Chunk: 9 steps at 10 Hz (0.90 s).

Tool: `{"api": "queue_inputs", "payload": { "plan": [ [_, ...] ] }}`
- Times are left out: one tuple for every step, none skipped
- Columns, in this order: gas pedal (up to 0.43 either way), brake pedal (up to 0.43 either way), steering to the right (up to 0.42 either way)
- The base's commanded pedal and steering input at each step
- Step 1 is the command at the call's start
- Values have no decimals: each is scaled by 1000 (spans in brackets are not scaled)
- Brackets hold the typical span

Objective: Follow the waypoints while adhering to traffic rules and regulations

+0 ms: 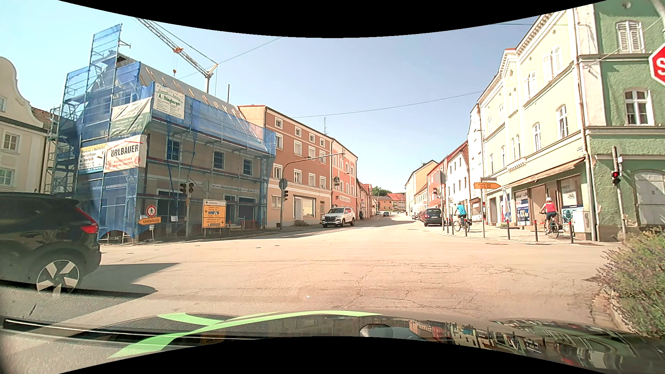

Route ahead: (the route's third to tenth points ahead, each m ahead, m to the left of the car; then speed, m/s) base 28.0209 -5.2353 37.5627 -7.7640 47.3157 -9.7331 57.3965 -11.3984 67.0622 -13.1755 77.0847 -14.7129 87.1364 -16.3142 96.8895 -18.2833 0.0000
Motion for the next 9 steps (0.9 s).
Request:
{"api": "queue_inputs", "payload": {
  "plan": [
    [0,238,13],
    [0,238,13],
    [0,238,13],
    [0,238,13],
    [0,238,13],
    [0,238,13],
    [0,238,13],
    [0,238,13],
    [0,238,13]
  ]
}}
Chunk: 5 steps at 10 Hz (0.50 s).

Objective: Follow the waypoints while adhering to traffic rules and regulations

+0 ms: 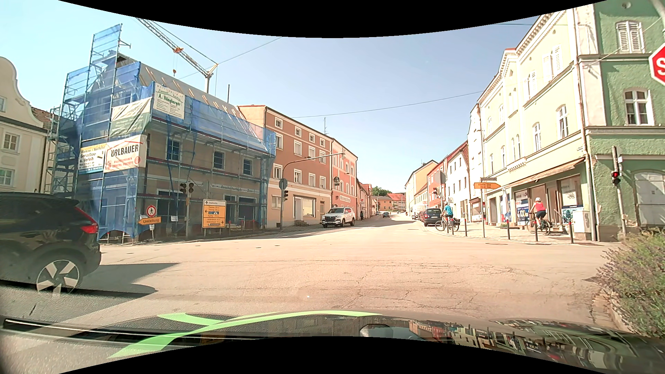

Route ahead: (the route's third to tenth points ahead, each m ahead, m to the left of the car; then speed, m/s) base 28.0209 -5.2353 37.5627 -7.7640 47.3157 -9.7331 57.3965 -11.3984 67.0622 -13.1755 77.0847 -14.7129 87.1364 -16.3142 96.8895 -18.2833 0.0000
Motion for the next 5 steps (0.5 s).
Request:
{"api": "queue_inputs", "payload": {
  "plan": [
    [0,238,13],
    [0,238,13],
    [0,238,13],
    [0,238,13],
    [0,244,13]
  ]
}}
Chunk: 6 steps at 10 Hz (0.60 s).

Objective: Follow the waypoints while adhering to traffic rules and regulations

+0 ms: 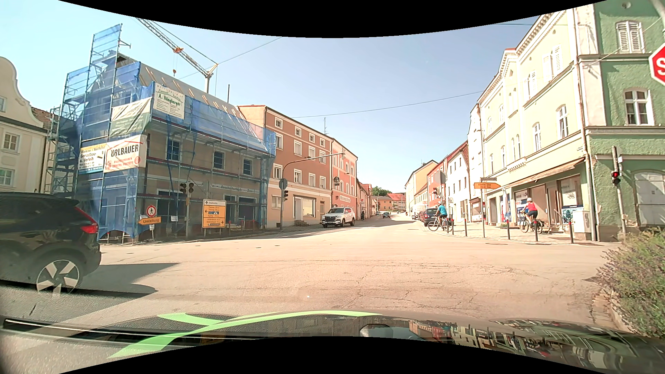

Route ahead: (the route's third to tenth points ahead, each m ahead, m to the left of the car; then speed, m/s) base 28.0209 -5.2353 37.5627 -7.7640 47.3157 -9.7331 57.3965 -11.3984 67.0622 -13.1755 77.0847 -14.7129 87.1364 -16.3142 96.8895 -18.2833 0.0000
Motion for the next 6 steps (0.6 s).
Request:
{"api": "queue_inputs", "payload": {
  "plan": [
    [0,238,13],
    [0,238,13],
    [0,238,13],
    [0,238,13],
    [0,238,13],
    [0,238,13]
  ]
}}
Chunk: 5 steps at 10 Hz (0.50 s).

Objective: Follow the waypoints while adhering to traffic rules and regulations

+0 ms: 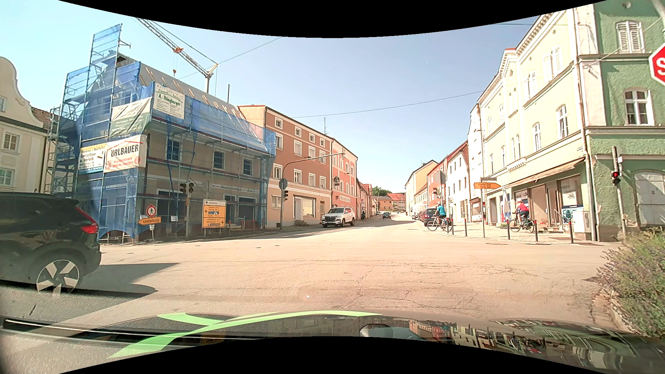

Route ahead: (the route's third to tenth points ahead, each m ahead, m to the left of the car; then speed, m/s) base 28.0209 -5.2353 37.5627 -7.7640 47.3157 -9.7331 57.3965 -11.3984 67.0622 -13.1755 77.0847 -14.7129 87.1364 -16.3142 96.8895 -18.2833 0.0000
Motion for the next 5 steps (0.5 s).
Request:
{"api": "queue_inputs", "payload": {
  "plan": [
    [0,183,13],
    [0,24,13],
    [0,0,13],
    [0,0,13],
    [0,0,13]
  ]
}}
